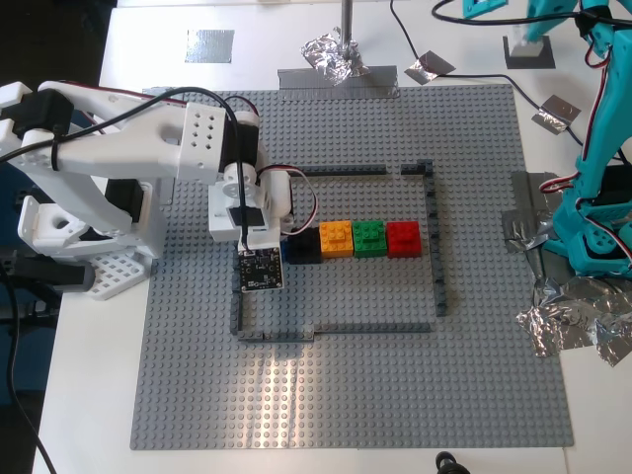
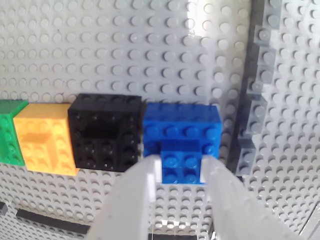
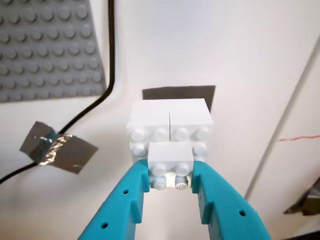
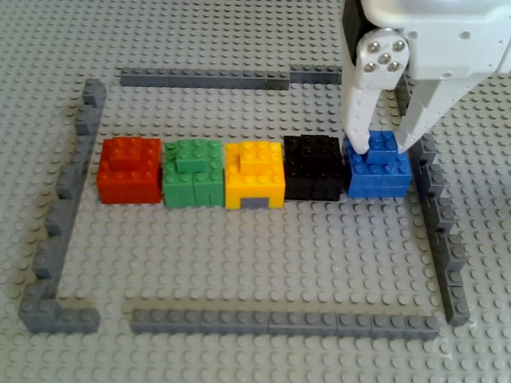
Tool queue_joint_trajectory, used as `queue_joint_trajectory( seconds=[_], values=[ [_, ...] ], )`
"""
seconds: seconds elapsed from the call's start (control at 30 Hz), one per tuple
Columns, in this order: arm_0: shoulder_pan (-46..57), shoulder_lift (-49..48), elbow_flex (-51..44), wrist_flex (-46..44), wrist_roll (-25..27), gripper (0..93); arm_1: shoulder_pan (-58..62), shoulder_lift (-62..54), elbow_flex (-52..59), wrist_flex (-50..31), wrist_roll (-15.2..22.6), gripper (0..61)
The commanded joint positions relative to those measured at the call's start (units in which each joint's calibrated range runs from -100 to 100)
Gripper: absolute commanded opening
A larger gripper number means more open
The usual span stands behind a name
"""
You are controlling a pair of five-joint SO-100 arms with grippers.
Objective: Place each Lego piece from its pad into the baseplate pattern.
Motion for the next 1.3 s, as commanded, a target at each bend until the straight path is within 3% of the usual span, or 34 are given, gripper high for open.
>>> queue_joint_trajectory(
  seconds=[0.0, 0.13, 0.37, 0.63, 0.87, 1.0, 1.27],
  values=[
    [-2.6, -7.9, 2.2, 0.0, 1.1, 0.0, 0.4, -0.5, -0.7, -0.5, 0.5, 8.0],
    [-6.2, -14.1, 7.0, 0.1, 2.8, 0.0, 0.4, -0.5, -0.6, -0.3, 0.6, 16.0],
    [-10.5, -20.0, 12.0, 0.5, 5.0, 0.0, 0.3, -2.0, -2.0, 2.7, 0.6, 15.9],
    [-18.4, -30.2, 23.1, 0.0, 7.5, 0.0, -3.1, -5.6, -12.0, 14.0, 0.7, 4.2],
    [-25.1, -37.3, 30.1, 0.2, 8.2, 0.0, -4.4, -7.8, -16.4, 14.5, 0.9, 3.6],
    [-28.8, -40.6, 33.0, 0.5, 8.4, 0.0, -8.5, -8.2, -21.4, 20.1, 1.0, 0.4],
    [-36.7, -44.3, 34.5, 0.6, 8.4, 0.0, -24.1, -9.5, -30.2, 28.2, 3.7, 0.2]
  ],
)
